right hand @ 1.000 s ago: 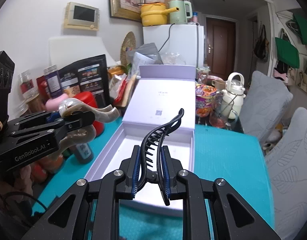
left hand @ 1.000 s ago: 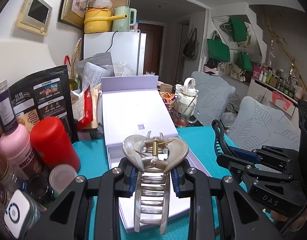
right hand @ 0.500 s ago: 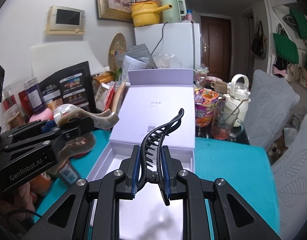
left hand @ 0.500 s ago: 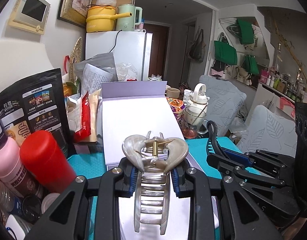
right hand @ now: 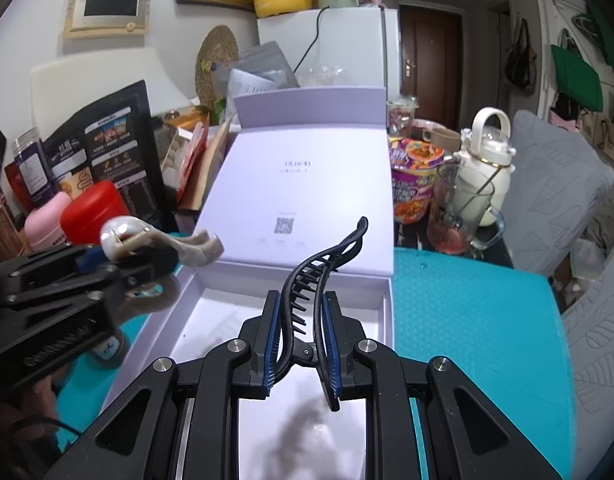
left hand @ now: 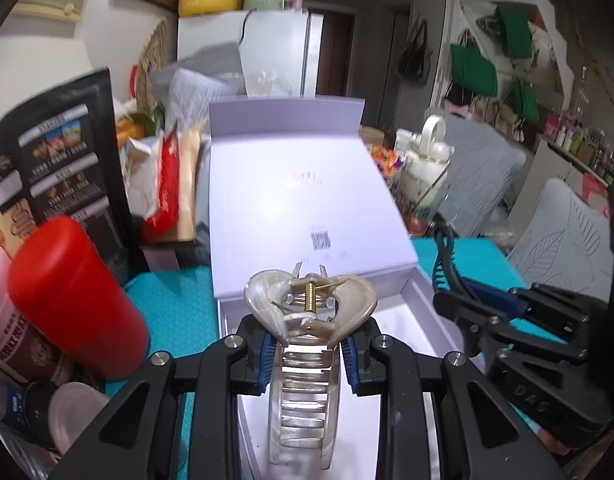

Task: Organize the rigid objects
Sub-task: 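Carry the beige claw clip and black banana clip into the white box with both tools, then open the left tool and right tool to release both clips in the box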

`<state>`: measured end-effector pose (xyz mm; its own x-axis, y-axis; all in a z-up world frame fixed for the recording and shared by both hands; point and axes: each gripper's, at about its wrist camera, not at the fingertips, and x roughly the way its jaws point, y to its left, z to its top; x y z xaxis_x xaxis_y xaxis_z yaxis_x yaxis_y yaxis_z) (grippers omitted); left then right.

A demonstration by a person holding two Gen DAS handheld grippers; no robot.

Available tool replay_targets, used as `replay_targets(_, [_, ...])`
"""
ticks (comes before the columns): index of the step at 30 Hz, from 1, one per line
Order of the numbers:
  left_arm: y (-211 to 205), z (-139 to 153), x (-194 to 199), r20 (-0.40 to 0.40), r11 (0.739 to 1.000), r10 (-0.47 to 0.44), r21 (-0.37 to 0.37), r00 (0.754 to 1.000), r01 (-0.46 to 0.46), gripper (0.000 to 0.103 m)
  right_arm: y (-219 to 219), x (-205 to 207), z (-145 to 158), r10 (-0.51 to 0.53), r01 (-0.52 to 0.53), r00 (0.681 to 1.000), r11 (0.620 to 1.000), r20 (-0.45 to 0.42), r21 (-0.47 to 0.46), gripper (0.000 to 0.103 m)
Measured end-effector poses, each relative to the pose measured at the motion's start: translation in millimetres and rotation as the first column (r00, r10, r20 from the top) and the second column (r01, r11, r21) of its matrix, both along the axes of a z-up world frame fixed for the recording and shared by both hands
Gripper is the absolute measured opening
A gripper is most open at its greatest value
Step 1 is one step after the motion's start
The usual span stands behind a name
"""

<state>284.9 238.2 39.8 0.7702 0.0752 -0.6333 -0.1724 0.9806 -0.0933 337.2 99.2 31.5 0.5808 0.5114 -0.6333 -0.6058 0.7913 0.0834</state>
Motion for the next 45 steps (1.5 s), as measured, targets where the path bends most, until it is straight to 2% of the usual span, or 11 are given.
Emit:
replay_targets(8, [-1,-27,19,-0.084,1.000,-0.005,0.005,0.996,0.005,0.027,5,13,-23,0.018,-0.021,0.998,0.999,-0.057,-0.041,0.020])
replay_targets(15, [-1,-43,27,-0.135,1.000,-0.028,-0.016,0.990,0.026,0.027,10,17,-36,0.050,-0.055,0.992,0.998,-0.116,-0.036,0.020])
replay_targets(27, [-3,-66,39,-0.214,0.999,-0.034,-0.032,0.976,0.028,0.027,13,27,-53,0.031,-0.045,0.986,0.996,-0.165,-0.080,0.020])
replay_targets(35, [-5,-67,39,-0.231,0.999,-0.029,-0.027,0.973,0.023,0.027,11,33,-60,0.010,-0.030,0.982,0.995,-0.191,-0.099,0.020])
replay_targets(41, [-3,-67,43,-0.251,0.996,-0.044,-0.091,0.967,0.022,0.027,9,32,-56,0.001,-0.021,0.982,0.995,-0.189,-0.100,0.025])
replay_targets(42, [-4,-66,43,-0.249,0.996,-0.042,-0.088,0.968,0.021,0.029,9,32,-55,0.000,-0.019,0.983,0.995,-0.185,-0.098,0.026])
replay_targets(44, [-5,-64,42,-0.244,0.997,-0.041,-0.080,0.969,0.022,0.040,7,32,-53,-0.001,-0.017,0.983,0.996,-0.182,-0.093,0.026])
replay_targets(45, [-5,-62,41,-0.240,0.997,-0.038,-0.076,0.970,0.020,0.049,7,31,-52,-0.002,-0.015,0.984,0.996,-0.180,-0.092,0.026])
